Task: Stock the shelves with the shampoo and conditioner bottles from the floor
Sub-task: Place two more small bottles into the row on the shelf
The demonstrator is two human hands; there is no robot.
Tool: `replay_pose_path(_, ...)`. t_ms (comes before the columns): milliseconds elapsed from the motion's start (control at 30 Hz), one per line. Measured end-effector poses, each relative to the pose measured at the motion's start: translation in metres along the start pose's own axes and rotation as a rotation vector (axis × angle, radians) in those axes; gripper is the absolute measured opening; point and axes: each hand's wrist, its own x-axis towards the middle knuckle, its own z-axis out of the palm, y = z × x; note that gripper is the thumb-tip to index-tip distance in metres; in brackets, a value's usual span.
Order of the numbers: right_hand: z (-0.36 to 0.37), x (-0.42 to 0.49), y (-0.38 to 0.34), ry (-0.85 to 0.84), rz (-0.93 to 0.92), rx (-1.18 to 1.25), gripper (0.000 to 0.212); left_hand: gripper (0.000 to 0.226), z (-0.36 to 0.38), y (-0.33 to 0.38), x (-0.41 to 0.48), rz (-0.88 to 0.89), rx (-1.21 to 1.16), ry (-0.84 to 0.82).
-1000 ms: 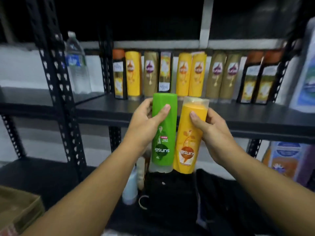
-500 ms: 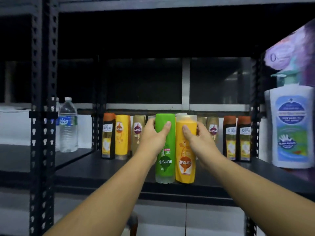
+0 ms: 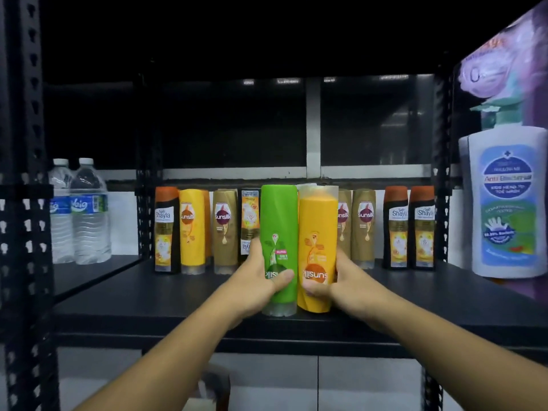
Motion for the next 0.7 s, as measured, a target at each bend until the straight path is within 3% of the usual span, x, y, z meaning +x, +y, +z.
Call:
replay_pose_path(167,-0.013,0.022,0.019,0.062,0.023,-0.037,0.070,0.087,0.012,-0.015,0.035,-0.082,0.134,0.043)
replay_pose_path(300,-0.022,0.049,0.037,0.134,0.028,-0.030,0.066,0.053,0.026,-0.016,0.067,-0.099,0.219,0.077)
replay_pose_path(433,-0.025,0.069,0.050,0.193,-0.001,-0.076,0.063,0.047,0.032,-0.018,0.096,-0.123,0.363,0.103)
replay_pose_path(700,-0.027,0.079,0.069,0.194,-0.044,-0.007,0.061,0.044,0.036,-0.038,0.122,-0.116,0.404,0.221)
